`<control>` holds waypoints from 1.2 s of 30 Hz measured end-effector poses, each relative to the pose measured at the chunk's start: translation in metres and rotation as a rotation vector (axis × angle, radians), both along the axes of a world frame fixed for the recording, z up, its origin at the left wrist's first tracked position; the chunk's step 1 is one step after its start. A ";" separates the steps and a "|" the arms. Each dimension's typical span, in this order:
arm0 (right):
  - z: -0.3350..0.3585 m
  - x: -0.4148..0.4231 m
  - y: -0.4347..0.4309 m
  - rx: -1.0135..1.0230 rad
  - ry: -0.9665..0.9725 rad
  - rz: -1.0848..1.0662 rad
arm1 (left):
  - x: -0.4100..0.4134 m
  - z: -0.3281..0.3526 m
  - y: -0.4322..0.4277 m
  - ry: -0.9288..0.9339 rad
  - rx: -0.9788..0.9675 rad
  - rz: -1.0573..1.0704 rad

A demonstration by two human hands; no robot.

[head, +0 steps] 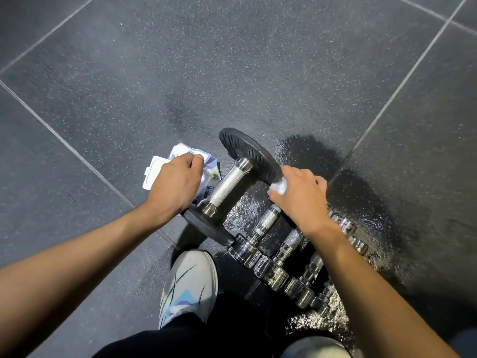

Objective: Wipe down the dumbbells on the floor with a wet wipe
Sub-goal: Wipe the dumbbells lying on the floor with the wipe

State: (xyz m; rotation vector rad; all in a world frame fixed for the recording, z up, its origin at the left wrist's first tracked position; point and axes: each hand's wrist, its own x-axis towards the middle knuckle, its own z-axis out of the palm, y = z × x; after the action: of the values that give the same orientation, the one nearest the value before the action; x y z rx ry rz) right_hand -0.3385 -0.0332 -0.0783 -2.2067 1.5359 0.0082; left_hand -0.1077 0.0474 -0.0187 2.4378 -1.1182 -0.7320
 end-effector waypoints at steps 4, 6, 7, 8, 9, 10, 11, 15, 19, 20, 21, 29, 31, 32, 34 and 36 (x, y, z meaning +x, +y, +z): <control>0.004 0.002 -0.002 -0.053 0.064 0.057 | 0.000 -0.001 0.000 0.004 -0.001 0.003; 0.014 -0.004 -0.005 -0.058 0.025 0.067 | 0.001 -0.001 -0.001 0.003 -0.004 0.007; 0.020 -0.011 -0.007 -0.045 -0.007 0.047 | 0.001 -0.001 -0.001 0.004 -0.003 0.008; 0.024 -0.018 -0.008 -0.030 -0.027 0.023 | 0.001 -0.001 -0.001 0.005 -0.004 0.009; 0.029 -0.027 -0.008 -0.019 -0.023 0.009 | 0.002 -0.001 -0.001 0.006 -0.003 0.008; 0.031 -0.036 -0.008 -0.015 0.006 0.009 | 0.002 -0.001 -0.001 0.008 -0.002 0.009; 0.032 -0.044 -0.008 -0.010 0.045 0.017 | 0.002 -0.001 -0.002 0.009 -0.001 0.011; 0.028 -0.058 -0.008 0.065 0.064 -0.017 | 0.001 -0.002 -0.001 0.003 -0.003 -0.008; 0.021 -0.046 -0.010 0.115 0.130 -0.074 | 0.000 -0.002 -0.001 0.004 0.000 -0.017; 0.019 -0.042 -0.010 0.118 0.137 -0.102 | 0.000 -0.003 -0.001 0.005 -0.001 -0.011; 0.018 -0.038 -0.010 0.115 0.142 -0.124 | 0.001 -0.003 -0.001 0.006 0.000 -0.006; 0.019 -0.027 -0.019 0.200 0.210 -0.129 | 0.001 -0.004 -0.001 0.003 0.000 0.005; 0.023 -0.032 -0.020 0.221 0.132 -0.163 | 0.001 -0.005 -0.001 0.005 -0.002 0.008; 0.026 -0.036 -0.021 0.241 0.088 -0.192 | 0.001 -0.005 -0.001 0.006 -0.003 0.010; 0.032 -0.041 -0.018 0.243 0.017 -0.220 | 0.001 -0.005 -0.001 0.006 -0.002 0.011; 0.034 -0.039 -0.013 0.203 -0.009 -0.171 | 0.001 -0.005 -0.001 0.005 0.003 0.015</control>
State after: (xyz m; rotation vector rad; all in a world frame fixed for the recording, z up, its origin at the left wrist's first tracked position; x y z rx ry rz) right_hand -0.3775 -0.0462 -0.0445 -1.9123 1.6371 0.0965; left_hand -0.1067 0.0462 -0.0235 2.4427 -1.0964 -0.7350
